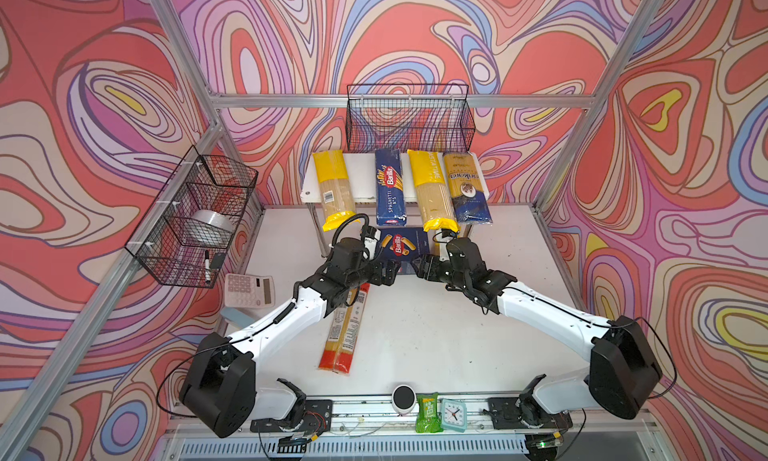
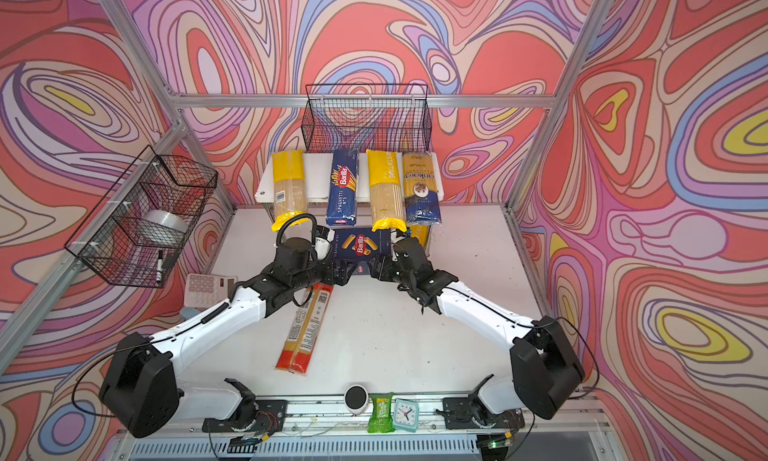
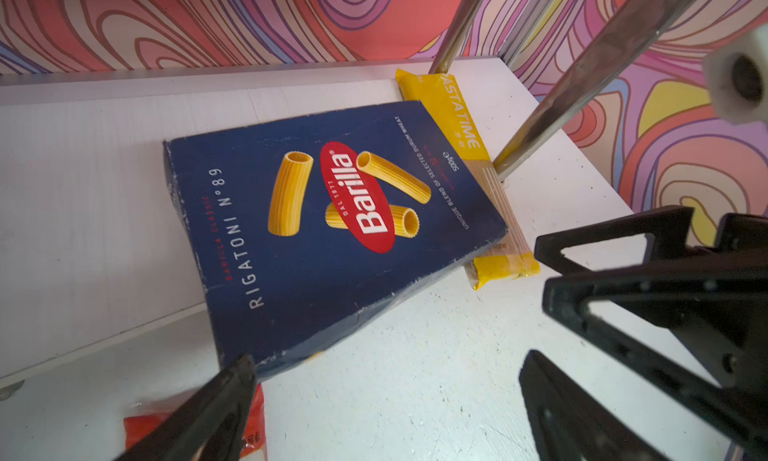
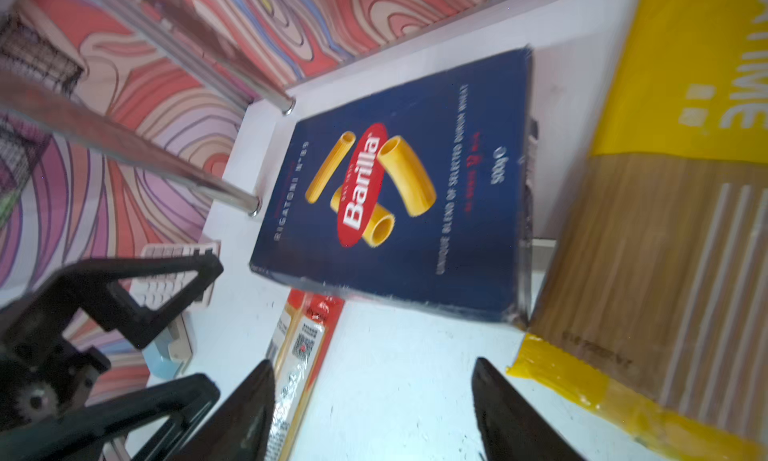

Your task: Place and organize the pasta boxes and bags onto the shelf

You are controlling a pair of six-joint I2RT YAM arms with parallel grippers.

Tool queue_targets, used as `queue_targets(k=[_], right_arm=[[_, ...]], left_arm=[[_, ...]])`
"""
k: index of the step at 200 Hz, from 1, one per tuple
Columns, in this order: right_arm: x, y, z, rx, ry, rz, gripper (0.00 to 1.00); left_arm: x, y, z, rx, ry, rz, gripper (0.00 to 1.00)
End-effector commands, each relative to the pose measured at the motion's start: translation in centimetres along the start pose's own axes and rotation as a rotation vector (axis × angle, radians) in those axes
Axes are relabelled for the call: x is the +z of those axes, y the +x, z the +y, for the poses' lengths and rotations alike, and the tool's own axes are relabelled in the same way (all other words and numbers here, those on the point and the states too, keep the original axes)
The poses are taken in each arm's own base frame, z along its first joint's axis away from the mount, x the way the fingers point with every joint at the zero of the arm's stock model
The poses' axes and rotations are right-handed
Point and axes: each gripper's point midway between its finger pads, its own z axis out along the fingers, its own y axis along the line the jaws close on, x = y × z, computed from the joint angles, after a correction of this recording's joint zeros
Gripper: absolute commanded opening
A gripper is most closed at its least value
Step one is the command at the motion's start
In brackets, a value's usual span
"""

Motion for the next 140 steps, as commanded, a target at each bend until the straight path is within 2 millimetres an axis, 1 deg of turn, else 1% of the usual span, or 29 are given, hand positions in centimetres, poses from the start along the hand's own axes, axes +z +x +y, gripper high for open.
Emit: queue_targets(k=[1,24,34,45,58,61,65,73,80,104,140], right_arm=[[-0.3,1.5,1.4,-0.021,-0.06,0.023,0.69],[0.0,2.9,2.7,-0.03,-0.096,0.034,0.62],[0.4,3.4,3.2,-0.025,-0.119,0.039,0.6],[1.0,4.0,3.4,-0.014,-0.144,0.048,0.57],[1.9,4.6,3.6,-0.001,-0.165,0.057,0.51],[2.1,4.5,3.6,0.001,-0.17,0.055,0.49],[2.4,4.7,3.7,0.003,-0.176,0.06,0.44],[2.9,4.7,3.9,0.01,-0.185,0.059,0.33],[3.5,4.8,4.1,0.013,-0.189,0.063,0.27],[5.1,5.0,4.8,0.006,-0.195,0.077,0.19],[7.0,4.7,5.0,0.012,-0.192,0.065,0.09]], left_arm=[[-0.9,0.8,-0.1,-0.008,-0.043,0.037,1.0],[-1.8,2.4,0.1,-0.047,-0.062,0.066,1.0],[-2.5,3.1,0.4,-0.067,-0.071,0.074,1.0],[-3.3,3.9,0.8,-0.087,-0.093,0.09,1.0],[-4.6,4.6,1.4,-0.108,-0.124,0.099,1.0],[-4.9,4.6,1.4,-0.111,-0.124,0.093,1.0],[-5.3,5.2,1.6,-0.115,-0.137,0.113,1.0],[-6.1,6.0,2.2,-0.129,-0.166,0.125,1.0],[-6.9,6.4,2.8,-0.145,-0.194,0.122,1.0],[-9.0,8.2,4.1,-0.182,-0.247,0.11,1.0],[-11.6,10.0,5.5,-0.23,-0.296,0.08,1.0]])
